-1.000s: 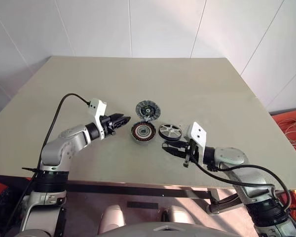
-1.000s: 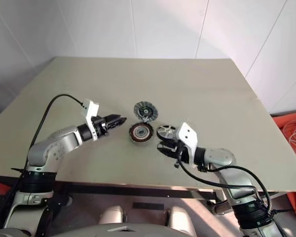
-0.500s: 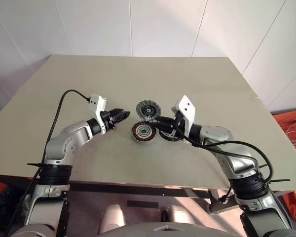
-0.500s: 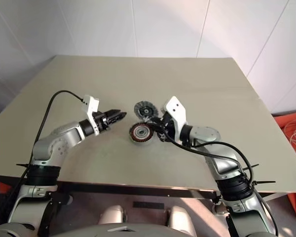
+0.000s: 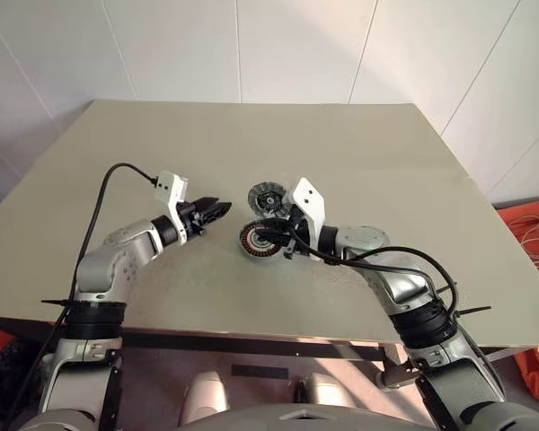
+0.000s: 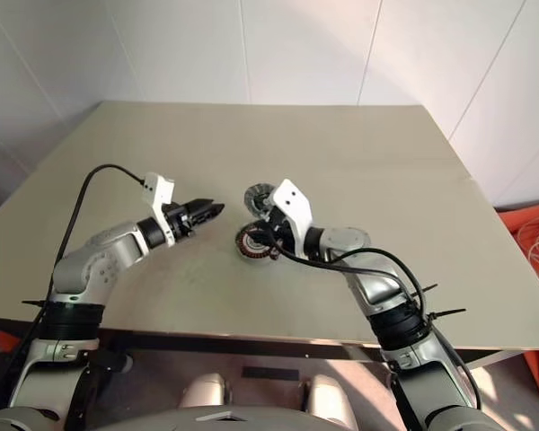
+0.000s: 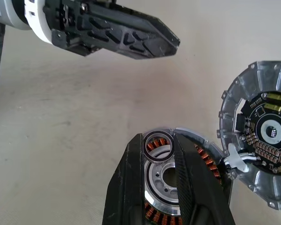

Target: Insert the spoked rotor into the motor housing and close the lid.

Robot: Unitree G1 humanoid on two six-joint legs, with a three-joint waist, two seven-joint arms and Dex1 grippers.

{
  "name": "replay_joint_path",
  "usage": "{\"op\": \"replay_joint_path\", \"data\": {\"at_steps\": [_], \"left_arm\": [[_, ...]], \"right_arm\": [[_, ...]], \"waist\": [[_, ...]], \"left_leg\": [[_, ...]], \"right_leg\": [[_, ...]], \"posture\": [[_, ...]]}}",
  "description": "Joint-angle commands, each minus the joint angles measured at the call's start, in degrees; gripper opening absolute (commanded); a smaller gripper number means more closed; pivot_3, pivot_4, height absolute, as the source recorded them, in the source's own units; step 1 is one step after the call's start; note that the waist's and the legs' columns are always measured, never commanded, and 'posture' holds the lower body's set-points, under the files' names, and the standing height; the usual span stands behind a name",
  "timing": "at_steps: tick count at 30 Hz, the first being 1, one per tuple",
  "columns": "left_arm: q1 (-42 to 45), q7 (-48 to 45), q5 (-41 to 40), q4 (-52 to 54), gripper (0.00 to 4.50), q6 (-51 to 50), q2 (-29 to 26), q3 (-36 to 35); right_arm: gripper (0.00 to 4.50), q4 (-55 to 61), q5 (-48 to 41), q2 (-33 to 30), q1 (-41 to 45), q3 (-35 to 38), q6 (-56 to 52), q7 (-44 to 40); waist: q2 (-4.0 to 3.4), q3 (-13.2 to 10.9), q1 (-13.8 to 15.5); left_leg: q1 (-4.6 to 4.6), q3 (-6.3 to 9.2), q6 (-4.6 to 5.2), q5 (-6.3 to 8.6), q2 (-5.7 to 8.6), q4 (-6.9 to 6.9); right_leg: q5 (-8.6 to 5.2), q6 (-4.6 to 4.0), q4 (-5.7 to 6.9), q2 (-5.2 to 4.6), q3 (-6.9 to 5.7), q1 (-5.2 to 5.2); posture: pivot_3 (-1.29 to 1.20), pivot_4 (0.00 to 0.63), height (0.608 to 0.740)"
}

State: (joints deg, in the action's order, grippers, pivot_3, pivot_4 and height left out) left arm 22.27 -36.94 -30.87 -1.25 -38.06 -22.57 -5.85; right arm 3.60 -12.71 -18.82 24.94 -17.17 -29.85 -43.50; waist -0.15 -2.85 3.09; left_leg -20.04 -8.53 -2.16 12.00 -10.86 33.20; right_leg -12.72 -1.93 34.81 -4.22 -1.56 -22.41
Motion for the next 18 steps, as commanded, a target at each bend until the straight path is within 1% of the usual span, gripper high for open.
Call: {"op": "replay_joint_path", "data": {"at_steps": [1, 18], "left_arm": [[0.14, 0.31, -0.32, 2.89, 2.30, 0.89, -0.47, -1.23], [-0.63, 0.96, -0.44, 4.19, 2.30, 0.71, -0.36, -1.62]], "right_arm": [[0.56, -1.91, 1.39, 0.59, 1.94, -0.12, 2.48, 0.06], [0.56, -8.08, 5.22, 2.87, 2.13, -1.01, 6.10, 0.34]], "waist": [[0.00, 0.00, -0.01], [0.00, 0.00, -0.03]], "left_leg": [[0.00, 0.00, 0.00, 0.00, 0.00, 0.00], [0.01, 0.00, 0.00, 0.00, 0.00, 0.00]], "right_leg": [[0.00, 0.00, 0.00, 0.00, 0.00, 0.00], [0.00, 0.00, 0.01, 0.00, 0.00, 0.00]], "posture": [[0.00, 0.000, 0.740], [0.00, 0.000, 0.740]]}}
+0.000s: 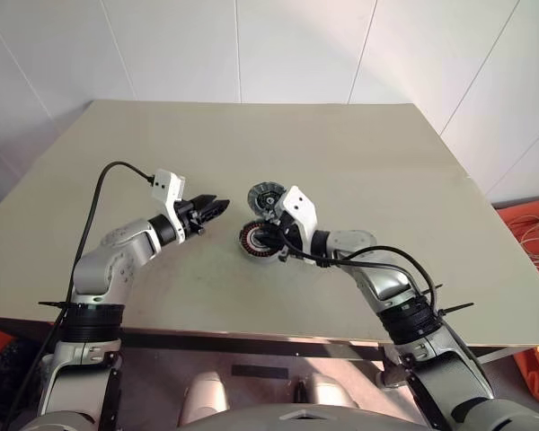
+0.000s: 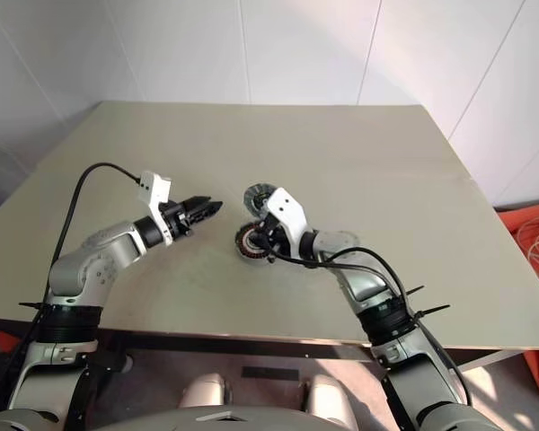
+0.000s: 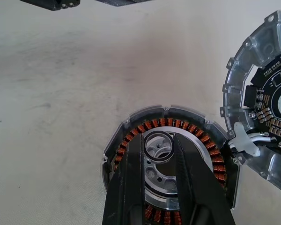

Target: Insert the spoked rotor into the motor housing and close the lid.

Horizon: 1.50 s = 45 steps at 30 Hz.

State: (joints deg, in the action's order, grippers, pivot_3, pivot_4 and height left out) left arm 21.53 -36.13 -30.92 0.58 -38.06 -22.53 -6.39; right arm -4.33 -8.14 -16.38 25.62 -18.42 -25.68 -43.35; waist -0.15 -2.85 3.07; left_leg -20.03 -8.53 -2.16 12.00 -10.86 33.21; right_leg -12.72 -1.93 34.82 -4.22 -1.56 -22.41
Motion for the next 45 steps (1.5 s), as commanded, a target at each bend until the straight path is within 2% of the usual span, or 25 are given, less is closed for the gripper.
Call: {"op": "replay_joint_path", "data": {"at_steps": [1, 24, 34, 36, 45], "left_arm": [[0.07, 0.21, -0.40, 2.41, 2.30, 0.73, -0.39, -1.09], [-0.60, 0.89, -0.38, 3.00, 2.30, 1.14, -0.14, -1.21], [-0.65, 1.05, -0.23, 2.98, 2.30, 1.17, -0.22, -1.41], [-0.60, 1.00, -0.19, 2.86, 2.30, 1.21, -0.20, -1.37], [-0.30, 0.84, 0.02, 2.28, 2.30, 1.44, -0.10, -1.14]], "right_arm": [[0.56, -0.51, 0.84, 0.45, 1.47, 0.26, 2.23, 0.14], [0.56, -4.53, 2.83, 0.33, 2.93, 0.81, 5.65, -0.33], [3.93, -5.42, 3.38, 0.85, 3.50, 1.10, 6.96, 0.65], [4.47, -5.21, 3.29, 0.77, 3.46, 1.25, 7.06, 0.67], [4.47, -4.15, 2.53, 0.82, 3.18, 1.95, 7.09, 0.59]], "waist": [[0.00, 0.00, 0.00], [0.00, 0.00, -0.02], [0.00, 0.00, -0.02], [0.00, 0.00, -0.03], [0.00, 0.00, -0.03]], "left_leg": [[0.00, 0.00, 0.00, 0.00, 0.00, 0.00], [0.00, 0.00, 0.00, 0.00, 0.00, 0.01], [0.00, 0.00, 0.00, 0.00, 0.00, 0.01], [0.00, 0.00, 0.00, 0.00, 0.00, 0.01], [0.01, 0.00, 0.00, 0.00, 0.00, 0.03]], "right_leg": [[0.00, 0.00, 0.00, 0.00, 0.00, 0.00], [0.00, -0.01, 0.01, 0.00, 0.00, 0.00], [0.00, -0.01, 0.03, 0.00, 0.00, 0.00], [0.00, -0.01, 0.02, 0.00, 0.00, 0.00], [0.01, -0.01, 0.05, 0.00, 0.00, 0.00]], "posture": [[0.00, 0.000, 0.740], [0.00, 0.000, 0.740], [0.00, 0.000, 0.740], [0.00, 0.000, 0.740], [0.00, 0.000, 0.740]]}}
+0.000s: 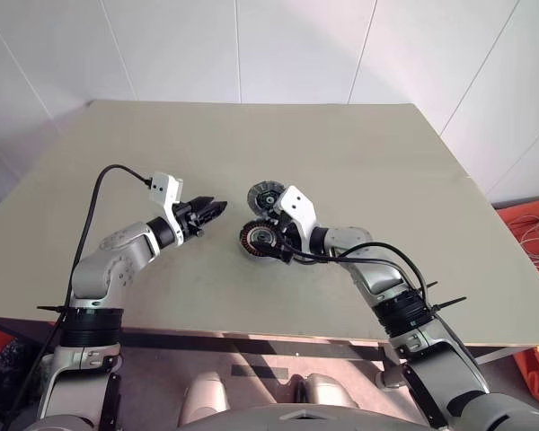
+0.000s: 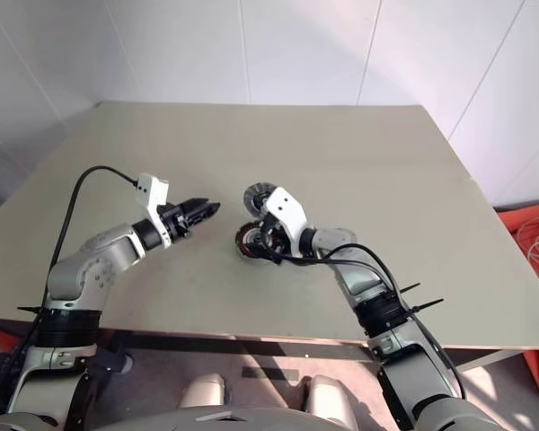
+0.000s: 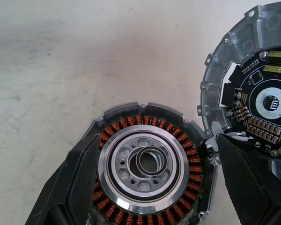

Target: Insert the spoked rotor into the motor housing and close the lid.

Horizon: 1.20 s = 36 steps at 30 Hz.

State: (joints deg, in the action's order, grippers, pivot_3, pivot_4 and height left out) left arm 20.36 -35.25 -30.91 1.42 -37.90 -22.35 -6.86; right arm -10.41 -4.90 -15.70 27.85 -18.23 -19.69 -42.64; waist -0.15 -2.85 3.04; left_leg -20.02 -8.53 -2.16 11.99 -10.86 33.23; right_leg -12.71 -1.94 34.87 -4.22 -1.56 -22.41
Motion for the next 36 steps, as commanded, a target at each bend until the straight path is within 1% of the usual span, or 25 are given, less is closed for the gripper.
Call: {"op": "replay_joint_path", "data": {"at_steps": [1, 13, 14, 16, 18, 21, 25, 27, 30, 33, 36], "left_arm": [[0.90, -0.05, 0.04, 1.40, 2.30, 1.29, -0.29, -0.67], [1.22, -0.41, 0.29, 1.04, 2.30, 1.37, -0.33, -0.51], [1.24, -0.44, 0.29, 1.04, 2.30, 1.36, -0.31, -0.51], [1.23, -0.51, 0.27, 1.02, 2.30, 1.34, -0.28, -0.52], [1.27, -0.53, 0.26, 0.99, 2.30, 1.31, -0.22, -0.49], [1.34, -0.59, 0.26, 0.84, 2.30, 1.29, -0.13, -0.41], [1.40, -0.67, 0.25, 0.68, 2.30, 1.23, -0.02, -0.29], [1.46, -0.69, 0.29, 0.62, 2.30, 1.24, 0.06, -0.20], [1.41, -0.69, 0.25, 0.70, 2.30, 1.21, 0.10, -0.21], [1.37, -0.65, 0.23, 0.72, 2.30, 1.21, 0.13, -0.26], [1.32, -0.57, 0.22, 0.75, 2.30, 1.20, 0.17, -0.30]], "right_arm": [[4.47, 2.02, -0.74, 0.12, 0.90, 1.77, 1.09, -0.20], [4.47, 3.90, -1.35, -0.45, 0.05, 2.33, 0.77, -0.37], [4.08, 4.36, -1.38, -0.57, -0.17, 2.33, 0.74, -0.45], [3.58, 5.18, -1.38, -0.76, -0.52, 2.46, 0.54, -0.49], [3.58, 5.96, -1.45, -0.98, -0.79, 2.76, 0.31, -0.58], [2.98, 7.94, -2.17, -1.36, -1.49, 3.40, -0.39, -1.11], [1.64, 9.46, -2.27, -1.65, -2.00, 3.53, -1.11, -1.15], [1.64, 9.13, -2.19, -1.49, -1.77, 3.60, -1.40, -0.86], [1.02, 8.84, -2.64, -1.20, -1.58, 3.76, -2.26, -0.91], [0.03, 7.97, -2.09, -1.00, -1.26, 3.53, -2.55, -0.24], [0.03, 6.90, -1.21, -0.87, -0.88, 2.97, -2.43, 0.40]], "waist": [[0.00, 0.00, 0.00], [0.00, 0.00, 0.01], [0.00, 0.00, 0.01], [0.00, 0.00, 0.01], [0.00, 0.00, 0.01], [0.00, 0.00, 0.01], [0.00, 0.00, 0.00], [0.00, 0.00, 0.00], [0.00, 0.00, 0.00], [0.00, 0.00, 0.00], [0.00, 0.00, 0.00]], "left_leg": [[0.00, 0.00, 0.00, 0.00, 0.00, 0.00], [0.00, 0.00, 0.00, 0.00, 0.00, 0.00], [0.00, 0.00, 0.00, 0.00, 0.00, 0.00], [-0.01, 0.00, 0.00, 0.00, 0.00, 0.00], [0.00, 0.00, 0.00, 0.00, 0.00, 0.00], [0.00, 0.00, 0.00, 0.00, 0.00, 0.00], [0.00, 0.00, 0.00, 0.00, 0.00, 0.00], [0.00, 0.00, 0.00, 0.00, 0.00, 0.00], [0.00, 0.00, 0.00, 0.00, 0.00, 0.00], [0.00, 0.00, 0.00, 0.00, 0.00, 0.00], [0.00, 0.00, 0.00, 0.00, 0.00, 0.00]], "right_leg": [[0.00, 0.00, 0.00, 0.00, 0.00, 0.00], [0.00, 0.00, 0.00, 0.00, 0.00, 0.00], [0.00, 0.00, 0.00, 0.00, 0.00, 0.00], [0.00, 0.00, 0.00, 0.00, 0.00, 0.00], [0.00, 0.00, -0.01, 0.00, 0.00, 0.00], [0.00, 0.00, 0.00, 0.00, 0.00, 0.00], [0.00, 0.00, 0.00, 0.00, 0.00, 0.00], [0.00, 0.00, 0.00, 0.00, 0.00, 0.00], [0.00, 0.00, 0.00, 0.00, 0.00, 0.01], [0.00, 0.00, 0.00, 0.00, 0.00, 0.00], [0.00, 0.00, 0.00, 0.00, 0.00, 0.00]], "posture": [[0.00, 0.000, 0.740], [0.00, 0.000, 0.740], [0.00, 0.000, 0.740], [0.00, 0.000, 0.740], [0.00, 0.000, 0.740], [0.00, 0.000, 0.740], [0.00, 0.000, 0.740], [0.00, 0.000, 0.740], [0.00, 0.000, 0.740], [0.00, 0.000, 0.740], [0.00, 0.000, 0.740]]}}
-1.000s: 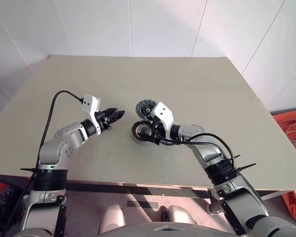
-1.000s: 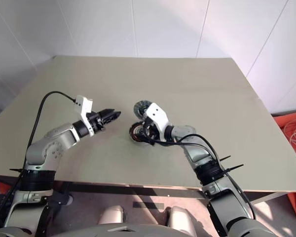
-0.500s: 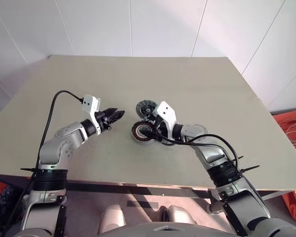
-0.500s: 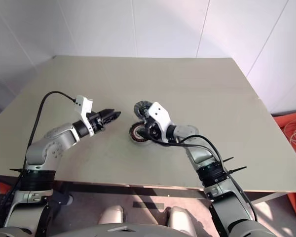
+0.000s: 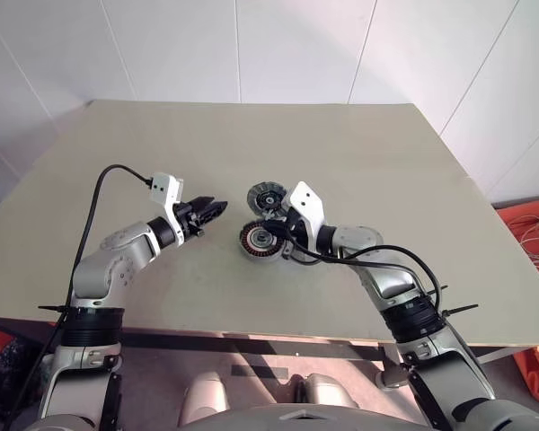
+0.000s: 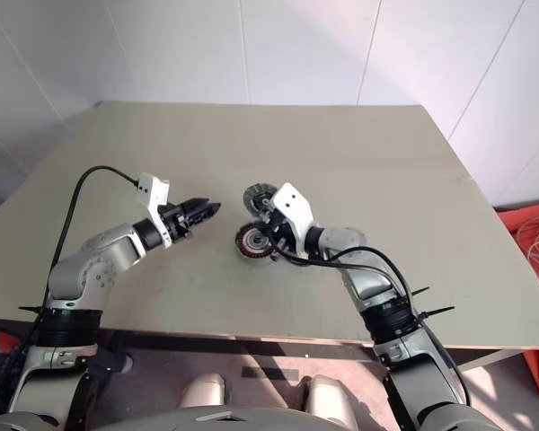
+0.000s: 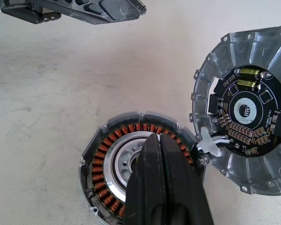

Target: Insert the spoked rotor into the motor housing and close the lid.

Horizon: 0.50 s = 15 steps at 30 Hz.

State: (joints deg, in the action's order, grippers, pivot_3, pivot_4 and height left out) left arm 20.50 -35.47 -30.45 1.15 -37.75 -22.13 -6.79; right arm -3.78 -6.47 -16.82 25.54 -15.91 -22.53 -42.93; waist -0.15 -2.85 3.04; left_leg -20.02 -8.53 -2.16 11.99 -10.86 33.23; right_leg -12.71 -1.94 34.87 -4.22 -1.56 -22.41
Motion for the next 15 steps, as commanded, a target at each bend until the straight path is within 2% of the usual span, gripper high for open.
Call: {"op": "replay_joint_path", "data": {"at_steps": [1, 15], "left_arm": [[1.14, -0.31, -0.25, 1.04, 2.30, 1.03, -0.02, -0.39], [0.06, 0.17, -0.45, 2.29, 2.30, 0.69, 0.02, -0.65]], "right_arm": [[0.03, -0.18, 0.53, 0.40, 1.63, 0.44, 0.54, 0.84], [0.03, -5.98, 2.80, 2.73, 3.33, -1.36, 2.93, 0.66]], "waist": [[0.00, 0.00, 0.00], [0.00, 0.00, -0.12]], "left_leg": [[0.00, 0.00, 0.00, 0.00, 0.00, 0.00], [-0.01, 0.00, 0.00, 0.00, 0.00, 0.00]], "right_leg": [[0.00, 0.00, 0.00, 0.00, 0.00, 0.00], [0.00, 0.00, 0.00, 0.00, 0.00, 0.00]], "posture": [[0.00, 0.000, 0.740], [0.00, 0.000, 0.740]]}}
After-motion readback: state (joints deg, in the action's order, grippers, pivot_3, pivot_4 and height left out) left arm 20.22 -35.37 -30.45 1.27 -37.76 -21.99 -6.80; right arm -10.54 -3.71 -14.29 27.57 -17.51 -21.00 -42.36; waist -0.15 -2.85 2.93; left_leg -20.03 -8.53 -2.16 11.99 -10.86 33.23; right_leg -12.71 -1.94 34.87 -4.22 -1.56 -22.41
